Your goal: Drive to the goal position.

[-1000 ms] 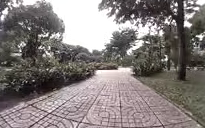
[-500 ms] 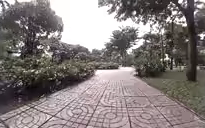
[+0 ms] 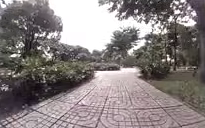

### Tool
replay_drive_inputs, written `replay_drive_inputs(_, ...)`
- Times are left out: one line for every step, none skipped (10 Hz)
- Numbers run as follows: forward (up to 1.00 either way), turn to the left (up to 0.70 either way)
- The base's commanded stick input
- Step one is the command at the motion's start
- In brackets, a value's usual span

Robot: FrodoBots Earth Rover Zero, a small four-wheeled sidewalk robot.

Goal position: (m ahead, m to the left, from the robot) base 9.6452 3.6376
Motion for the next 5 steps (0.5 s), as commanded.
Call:
replay_drive_inputs(1.00, -0.27)
replay_drive_inputs(1.00, -0.21)
replay_drive_inputs(1.00, 0.00)
replay_drive_inputs(1.00, 0.00)
replay_drive_inputs(1.00, 0.00)
